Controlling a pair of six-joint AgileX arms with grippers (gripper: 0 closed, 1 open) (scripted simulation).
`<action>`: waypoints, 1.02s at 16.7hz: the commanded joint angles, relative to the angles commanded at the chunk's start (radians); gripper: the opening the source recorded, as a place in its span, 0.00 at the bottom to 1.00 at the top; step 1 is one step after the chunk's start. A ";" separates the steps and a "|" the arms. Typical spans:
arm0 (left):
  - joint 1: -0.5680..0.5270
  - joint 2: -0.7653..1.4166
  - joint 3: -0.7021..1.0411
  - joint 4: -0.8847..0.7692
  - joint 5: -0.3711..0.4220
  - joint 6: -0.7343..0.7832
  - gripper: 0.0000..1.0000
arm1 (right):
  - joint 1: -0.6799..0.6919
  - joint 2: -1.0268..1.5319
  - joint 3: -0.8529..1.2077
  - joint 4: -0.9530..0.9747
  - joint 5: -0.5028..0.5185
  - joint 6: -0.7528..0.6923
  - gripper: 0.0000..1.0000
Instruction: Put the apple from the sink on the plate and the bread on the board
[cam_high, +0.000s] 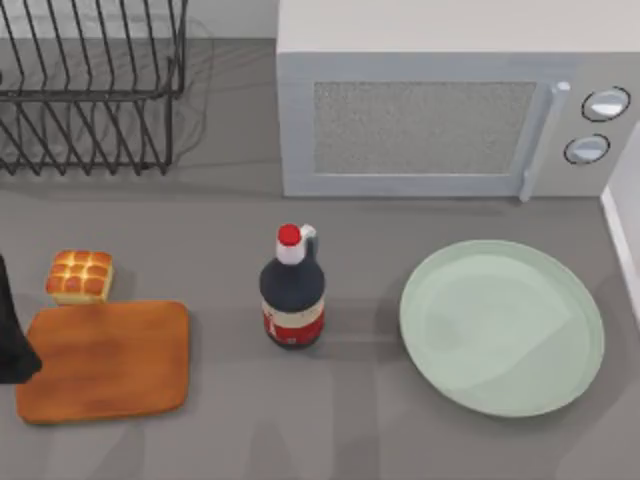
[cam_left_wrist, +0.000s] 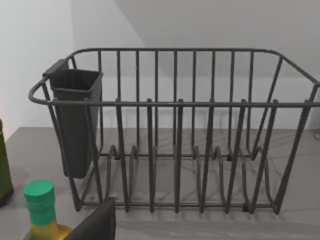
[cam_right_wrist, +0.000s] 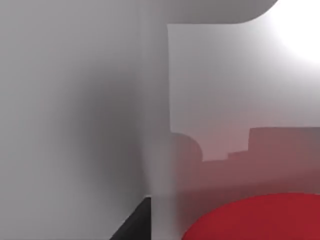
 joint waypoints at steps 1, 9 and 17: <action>0.000 0.000 0.000 0.000 0.000 0.000 1.00 | 0.000 0.000 0.000 0.000 0.000 0.000 0.02; 0.000 0.000 0.000 0.000 0.000 0.000 1.00 | 0.000 0.000 0.000 0.000 0.000 0.000 0.00; 0.000 0.000 0.000 0.000 0.000 0.000 1.00 | 0.001 -0.196 0.100 -0.264 -0.019 0.008 0.00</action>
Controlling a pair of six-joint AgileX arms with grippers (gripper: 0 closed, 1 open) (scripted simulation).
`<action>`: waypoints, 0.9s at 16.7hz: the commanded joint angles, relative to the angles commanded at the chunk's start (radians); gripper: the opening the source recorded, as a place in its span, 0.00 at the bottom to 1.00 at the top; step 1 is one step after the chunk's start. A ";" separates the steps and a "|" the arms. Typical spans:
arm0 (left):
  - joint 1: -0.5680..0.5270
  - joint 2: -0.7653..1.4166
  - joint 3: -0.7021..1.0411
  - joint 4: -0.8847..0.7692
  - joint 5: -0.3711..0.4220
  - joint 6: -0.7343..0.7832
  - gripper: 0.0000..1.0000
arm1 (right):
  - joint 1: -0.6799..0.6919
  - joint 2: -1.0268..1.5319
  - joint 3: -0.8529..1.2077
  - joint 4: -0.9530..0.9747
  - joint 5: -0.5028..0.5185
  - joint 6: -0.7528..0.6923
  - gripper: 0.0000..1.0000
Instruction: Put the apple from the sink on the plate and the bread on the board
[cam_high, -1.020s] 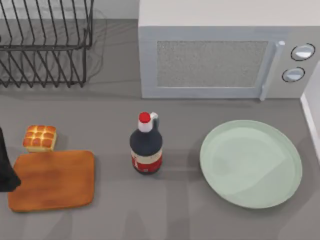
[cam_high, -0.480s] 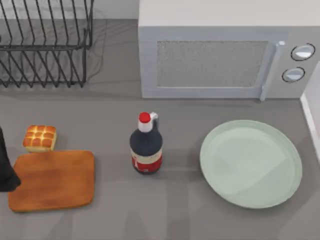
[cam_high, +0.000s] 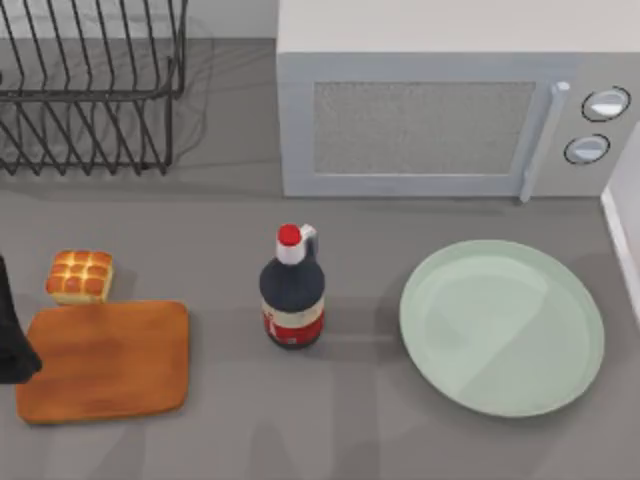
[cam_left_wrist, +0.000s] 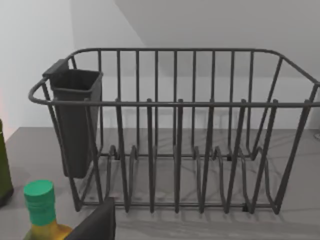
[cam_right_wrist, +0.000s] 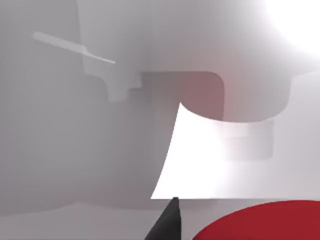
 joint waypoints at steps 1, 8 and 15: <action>0.000 0.000 0.000 0.000 0.000 0.000 1.00 | 0.000 -0.026 0.016 -0.040 0.000 0.000 0.00; 0.000 0.000 0.000 0.000 0.000 0.000 1.00 | 0.001 -0.070 0.041 -0.095 -0.001 0.001 0.00; 0.000 0.000 0.000 0.000 0.000 0.000 1.00 | 0.146 -0.172 0.017 -0.210 0.005 0.142 0.00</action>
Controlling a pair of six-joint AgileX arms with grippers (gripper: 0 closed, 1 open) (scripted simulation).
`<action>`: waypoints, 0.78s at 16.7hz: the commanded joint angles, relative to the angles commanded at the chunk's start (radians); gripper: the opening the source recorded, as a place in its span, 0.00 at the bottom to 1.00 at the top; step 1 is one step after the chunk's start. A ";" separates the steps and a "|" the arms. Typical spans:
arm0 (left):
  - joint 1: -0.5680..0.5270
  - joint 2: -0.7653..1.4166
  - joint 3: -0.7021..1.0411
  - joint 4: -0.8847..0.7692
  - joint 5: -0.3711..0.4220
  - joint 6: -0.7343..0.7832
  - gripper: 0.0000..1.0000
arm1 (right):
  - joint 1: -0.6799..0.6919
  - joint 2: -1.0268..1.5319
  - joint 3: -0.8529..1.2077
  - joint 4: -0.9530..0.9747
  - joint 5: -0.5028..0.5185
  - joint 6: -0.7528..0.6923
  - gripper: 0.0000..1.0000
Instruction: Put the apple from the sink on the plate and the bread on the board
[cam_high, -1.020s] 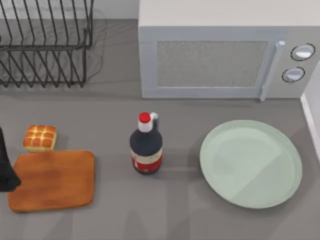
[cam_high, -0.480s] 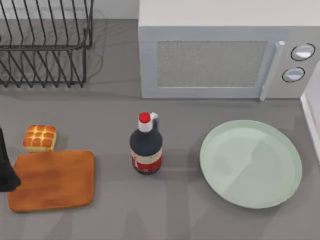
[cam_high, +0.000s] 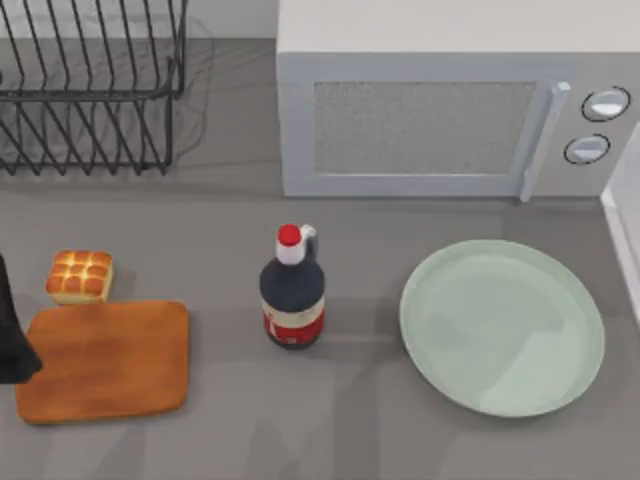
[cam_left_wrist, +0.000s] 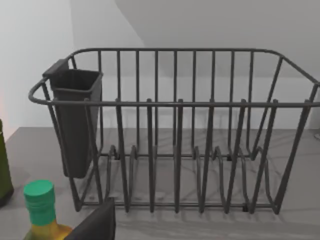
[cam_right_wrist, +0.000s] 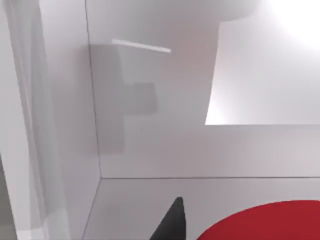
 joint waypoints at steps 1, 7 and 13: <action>0.000 0.000 0.000 0.000 0.000 0.000 1.00 | 0.037 -0.016 -0.013 -0.028 0.001 0.036 0.00; 0.000 0.000 0.000 0.000 0.000 0.000 1.00 | 0.298 -0.103 -0.069 -0.192 0.007 0.294 0.00; 0.000 0.000 0.000 0.000 0.000 0.000 1.00 | 0.551 -0.138 -0.006 -0.246 0.011 0.544 0.00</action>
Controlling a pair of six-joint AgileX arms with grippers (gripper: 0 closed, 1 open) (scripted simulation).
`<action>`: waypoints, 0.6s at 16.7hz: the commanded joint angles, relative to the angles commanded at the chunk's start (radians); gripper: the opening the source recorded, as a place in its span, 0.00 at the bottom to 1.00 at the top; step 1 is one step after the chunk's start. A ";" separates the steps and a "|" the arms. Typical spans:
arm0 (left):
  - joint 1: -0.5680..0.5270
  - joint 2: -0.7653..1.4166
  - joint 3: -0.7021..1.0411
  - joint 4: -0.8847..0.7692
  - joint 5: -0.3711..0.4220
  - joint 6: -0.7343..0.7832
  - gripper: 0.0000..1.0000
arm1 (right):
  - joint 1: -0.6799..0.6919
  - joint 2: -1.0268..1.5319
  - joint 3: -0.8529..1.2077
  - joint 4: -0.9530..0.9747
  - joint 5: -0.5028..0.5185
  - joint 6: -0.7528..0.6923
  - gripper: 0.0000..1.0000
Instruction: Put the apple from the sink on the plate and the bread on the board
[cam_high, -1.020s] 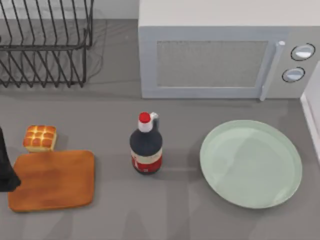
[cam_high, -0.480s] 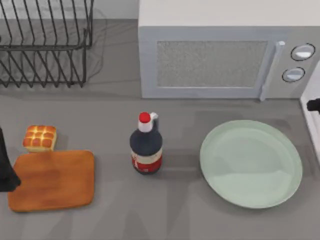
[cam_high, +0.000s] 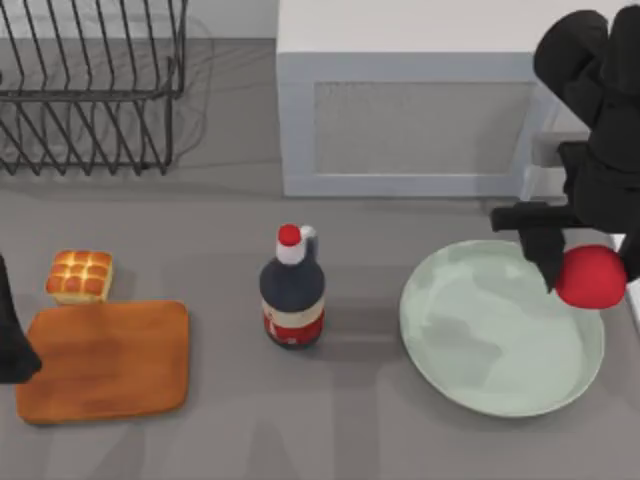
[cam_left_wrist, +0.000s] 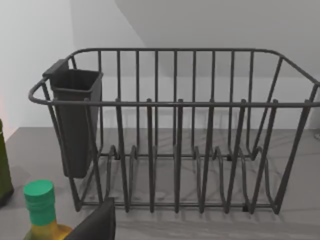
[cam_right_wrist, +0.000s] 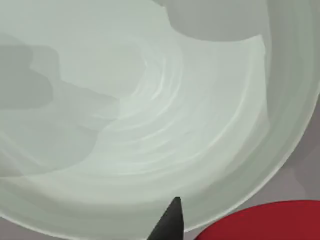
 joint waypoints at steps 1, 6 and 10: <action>0.000 0.000 0.000 0.000 0.000 0.000 1.00 | 0.033 -0.001 0.019 0.002 0.000 0.033 0.00; 0.000 0.000 0.000 0.000 0.000 0.000 1.00 | 0.123 0.004 0.087 0.020 0.000 0.121 0.00; 0.000 0.000 0.000 0.000 0.000 0.000 1.00 | 0.123 0.004 0.087 0.020 0.000 0.121 0.00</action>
